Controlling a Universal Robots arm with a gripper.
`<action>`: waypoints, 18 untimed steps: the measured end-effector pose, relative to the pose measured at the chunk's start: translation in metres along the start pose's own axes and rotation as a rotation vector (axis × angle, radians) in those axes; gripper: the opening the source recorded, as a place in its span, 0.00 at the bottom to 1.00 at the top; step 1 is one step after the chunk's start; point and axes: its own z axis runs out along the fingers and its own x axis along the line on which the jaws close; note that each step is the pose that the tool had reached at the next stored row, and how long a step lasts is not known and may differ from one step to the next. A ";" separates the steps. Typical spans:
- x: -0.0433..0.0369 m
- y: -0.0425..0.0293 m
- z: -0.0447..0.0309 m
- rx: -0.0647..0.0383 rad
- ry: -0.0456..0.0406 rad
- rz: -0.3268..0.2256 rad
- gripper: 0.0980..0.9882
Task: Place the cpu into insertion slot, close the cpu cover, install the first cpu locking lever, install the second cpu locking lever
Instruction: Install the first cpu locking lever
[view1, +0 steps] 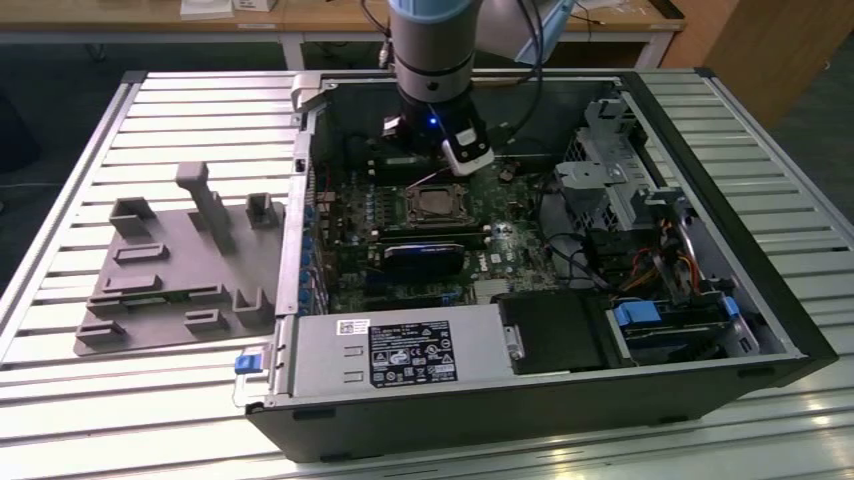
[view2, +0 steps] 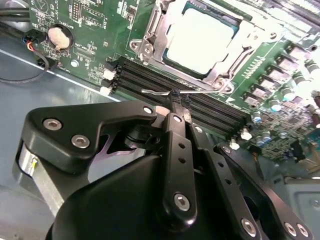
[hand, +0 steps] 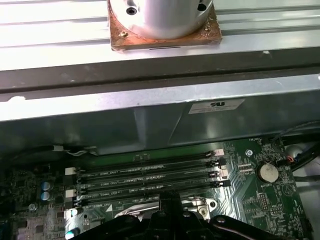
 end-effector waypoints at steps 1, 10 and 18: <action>-0.0002 0.0003 0.0012 0.000 -0.0004 0.001 0.00; -0.0031 0.0008 0.0096 0.001 -0.0037 0.011 0.00; -0.0036 0.0015 0.0105 0.001 -0.0040 0.011 0.00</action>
